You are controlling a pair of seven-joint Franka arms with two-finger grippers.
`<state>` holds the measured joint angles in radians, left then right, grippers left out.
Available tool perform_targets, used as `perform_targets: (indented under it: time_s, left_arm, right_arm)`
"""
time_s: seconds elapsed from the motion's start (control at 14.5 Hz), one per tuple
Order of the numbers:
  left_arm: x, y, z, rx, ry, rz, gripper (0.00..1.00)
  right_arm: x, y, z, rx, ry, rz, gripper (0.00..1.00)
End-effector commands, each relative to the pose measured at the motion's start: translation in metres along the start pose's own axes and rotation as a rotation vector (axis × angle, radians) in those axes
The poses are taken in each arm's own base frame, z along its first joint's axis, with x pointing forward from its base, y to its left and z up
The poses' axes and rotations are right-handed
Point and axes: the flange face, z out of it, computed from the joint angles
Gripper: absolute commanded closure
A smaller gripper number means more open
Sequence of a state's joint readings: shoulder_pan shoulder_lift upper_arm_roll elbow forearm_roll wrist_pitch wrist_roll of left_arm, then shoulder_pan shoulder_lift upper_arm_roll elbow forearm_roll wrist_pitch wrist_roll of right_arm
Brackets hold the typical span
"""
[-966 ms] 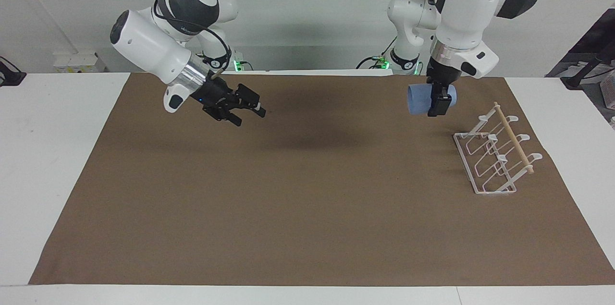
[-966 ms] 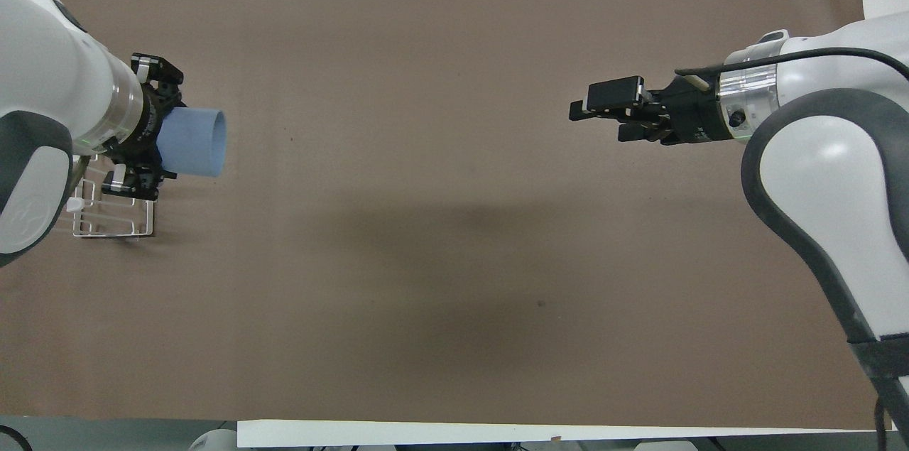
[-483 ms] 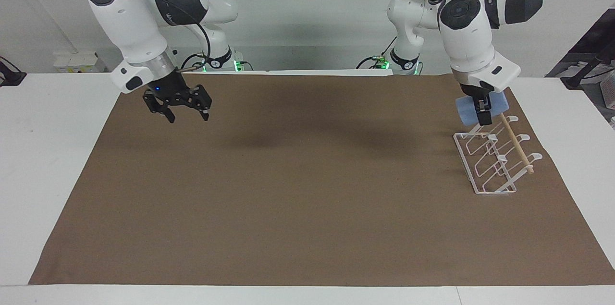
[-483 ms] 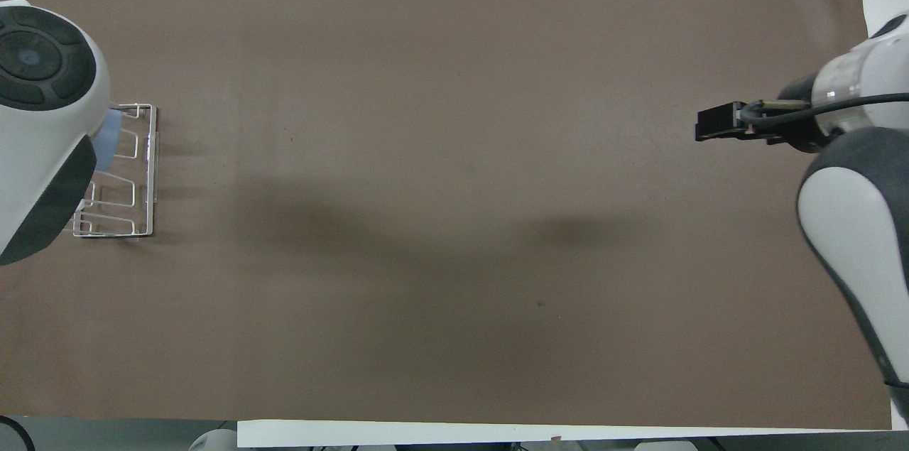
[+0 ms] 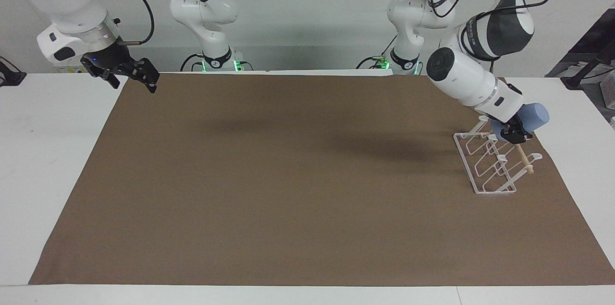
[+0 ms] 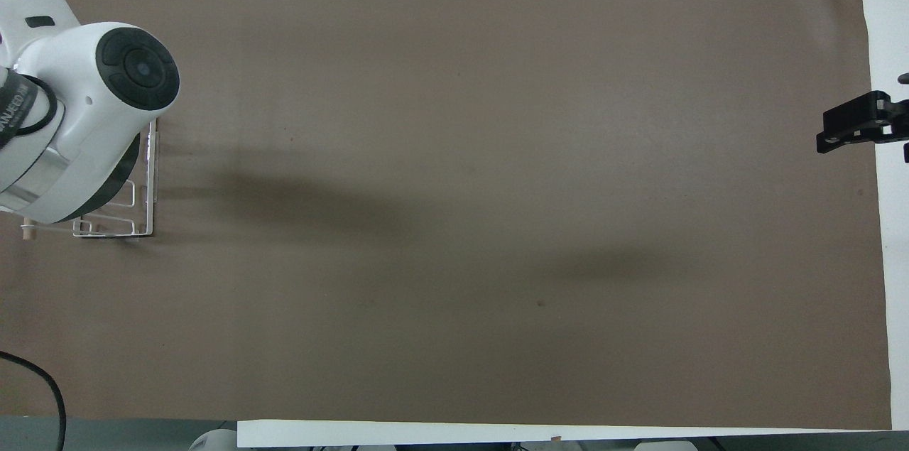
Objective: Hang cup on cup holder
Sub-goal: 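Lower the cup onto a rack peg with the left gripper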
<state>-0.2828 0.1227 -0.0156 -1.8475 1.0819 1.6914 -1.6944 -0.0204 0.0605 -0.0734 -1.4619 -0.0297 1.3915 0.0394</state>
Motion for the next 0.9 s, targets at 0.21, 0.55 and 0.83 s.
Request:
perform_targets:
  time_s: [0.21, 0.55, 0.83]
  left_arm:
    - [-0.012, 0.014, 0.051, 0.103, 0.202, -0.036, 0.77]
    - [-0.038, 0.057, 0.045, -0.013, 0.196, -0.034, 0.77]
    - [-0.059, 0.057, 0.035, -0.040, 0.203, 0.011, 0.77]
  right_arm:
    - [-0.005, 0.013, -0.009, -0.012, -0.012, -0.041, 0.01]
    - [-0.015, 0.017, -0.011, -0.039, -0.009, -0.033, 0.01]
    - [-0.012, 0.013, -0.008, -0.040, -0.015, -0.038, 0.01]
